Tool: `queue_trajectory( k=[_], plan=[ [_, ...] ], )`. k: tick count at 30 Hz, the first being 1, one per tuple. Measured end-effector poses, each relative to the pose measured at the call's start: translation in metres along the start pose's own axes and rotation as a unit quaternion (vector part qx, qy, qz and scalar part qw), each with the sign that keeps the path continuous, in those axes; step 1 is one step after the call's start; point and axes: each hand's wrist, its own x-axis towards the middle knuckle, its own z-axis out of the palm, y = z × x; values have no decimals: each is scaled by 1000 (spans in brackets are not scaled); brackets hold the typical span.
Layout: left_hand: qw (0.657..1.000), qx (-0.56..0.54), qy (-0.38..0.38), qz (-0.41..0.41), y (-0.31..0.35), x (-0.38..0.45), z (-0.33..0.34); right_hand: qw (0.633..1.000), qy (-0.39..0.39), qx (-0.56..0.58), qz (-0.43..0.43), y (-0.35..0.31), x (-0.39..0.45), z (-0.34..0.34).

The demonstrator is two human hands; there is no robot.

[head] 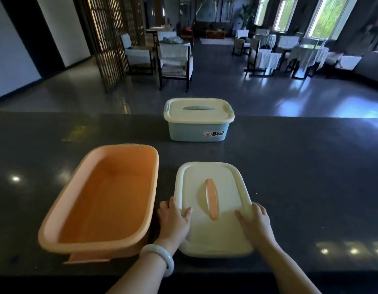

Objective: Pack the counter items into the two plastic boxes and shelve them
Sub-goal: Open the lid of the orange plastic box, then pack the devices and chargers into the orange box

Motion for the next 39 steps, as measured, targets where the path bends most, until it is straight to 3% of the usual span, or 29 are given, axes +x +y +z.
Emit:
queue_trajectory(
  k=[8,18,22,25,30,35,39],
  plan=[
    [970,213,96,69,-10,-16,19,991,5,-132,-33,12,-15,15],
    [969,217,87,79,-4,-19,12,988,4,-155,-22,4,-14,9],
    [965,221,79,119,7,-20,2,982,-1,-184,-45,-15,-11,-2],
    [967,172,80,167,23,-19,-14,979,-22,-181,-86,-44,-8,-13],
    [944,158,179,228,38,-14,-73,965,-53,-160,-203,-116,-6,-22],
    [927,261,217,160,-2,-14,-143,923,-88,-168,-336,-199,-18,3],
    [919,318,220,84,-58,-30,-195,861,-149,-201,-442,-262,-45,49]
  ],
)
